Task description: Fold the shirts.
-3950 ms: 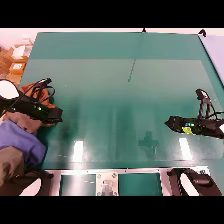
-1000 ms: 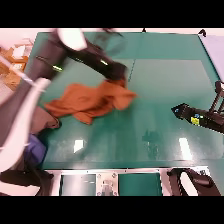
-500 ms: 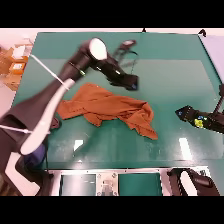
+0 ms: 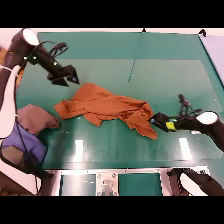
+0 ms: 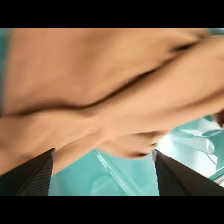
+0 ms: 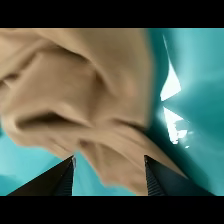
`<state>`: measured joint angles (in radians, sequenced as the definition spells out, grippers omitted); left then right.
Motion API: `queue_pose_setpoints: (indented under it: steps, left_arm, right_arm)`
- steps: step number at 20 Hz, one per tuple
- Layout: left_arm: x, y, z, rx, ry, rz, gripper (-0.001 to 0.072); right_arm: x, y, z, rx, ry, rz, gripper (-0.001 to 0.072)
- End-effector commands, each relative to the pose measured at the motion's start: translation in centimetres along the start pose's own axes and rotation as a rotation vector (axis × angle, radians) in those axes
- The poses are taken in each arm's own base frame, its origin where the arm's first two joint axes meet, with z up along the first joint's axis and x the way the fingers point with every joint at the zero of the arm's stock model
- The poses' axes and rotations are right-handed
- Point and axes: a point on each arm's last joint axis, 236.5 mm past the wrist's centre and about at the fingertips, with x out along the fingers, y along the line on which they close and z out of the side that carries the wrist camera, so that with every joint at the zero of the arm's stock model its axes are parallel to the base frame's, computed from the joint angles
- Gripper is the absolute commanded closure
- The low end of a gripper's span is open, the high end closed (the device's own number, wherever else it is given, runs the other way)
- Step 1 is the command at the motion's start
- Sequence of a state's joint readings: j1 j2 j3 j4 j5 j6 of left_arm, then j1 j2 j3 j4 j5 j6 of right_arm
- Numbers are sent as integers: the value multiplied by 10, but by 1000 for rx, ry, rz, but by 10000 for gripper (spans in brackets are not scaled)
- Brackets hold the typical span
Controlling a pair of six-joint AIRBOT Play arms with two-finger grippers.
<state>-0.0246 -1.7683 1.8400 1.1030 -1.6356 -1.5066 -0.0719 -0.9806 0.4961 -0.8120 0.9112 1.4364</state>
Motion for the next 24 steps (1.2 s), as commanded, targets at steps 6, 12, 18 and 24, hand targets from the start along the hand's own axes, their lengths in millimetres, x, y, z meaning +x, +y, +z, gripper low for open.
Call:
queue_pose_setpoints:
  steps: [6,12,18,24]
  left_arm:
    - [39,93,-42,-176,102,46,-5]
    - [90,78,-50,-238,74,-106,-5]
    - [92,51,-19,-239,-56,-255,688]
    - [-38,-26,32,-17,-349,-335,690]
  right_arm:
    - [63,31,28,-82,113,43,587]
    - [62,33,22,-111,139,51,701]
    - [57,38,21,-122,143,62,702]
    - [-49,97,85,-233,12,198,702]
